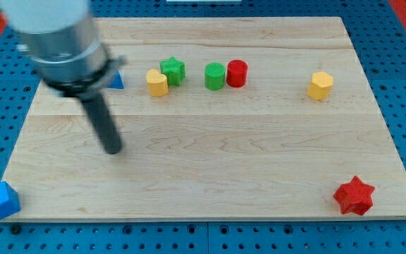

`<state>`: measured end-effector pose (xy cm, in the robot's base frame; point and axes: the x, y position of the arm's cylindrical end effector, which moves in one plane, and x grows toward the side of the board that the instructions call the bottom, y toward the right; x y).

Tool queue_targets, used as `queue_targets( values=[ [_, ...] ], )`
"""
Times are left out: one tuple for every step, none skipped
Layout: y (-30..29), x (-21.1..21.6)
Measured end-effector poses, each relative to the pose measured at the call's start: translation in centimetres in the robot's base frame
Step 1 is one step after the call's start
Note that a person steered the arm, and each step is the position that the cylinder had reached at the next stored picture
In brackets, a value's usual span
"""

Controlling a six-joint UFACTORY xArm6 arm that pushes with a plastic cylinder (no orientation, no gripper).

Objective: Move green circle closer to the green star

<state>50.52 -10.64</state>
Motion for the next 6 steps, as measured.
queue_targets(
  values=[
    [6.7, -3.4],
    [12.3, -7.1],
    [16.2, -10.4],
    [16.1, -13.3],
    [13.6, -13.5],
    [10.3, -13.5]
  ],
)
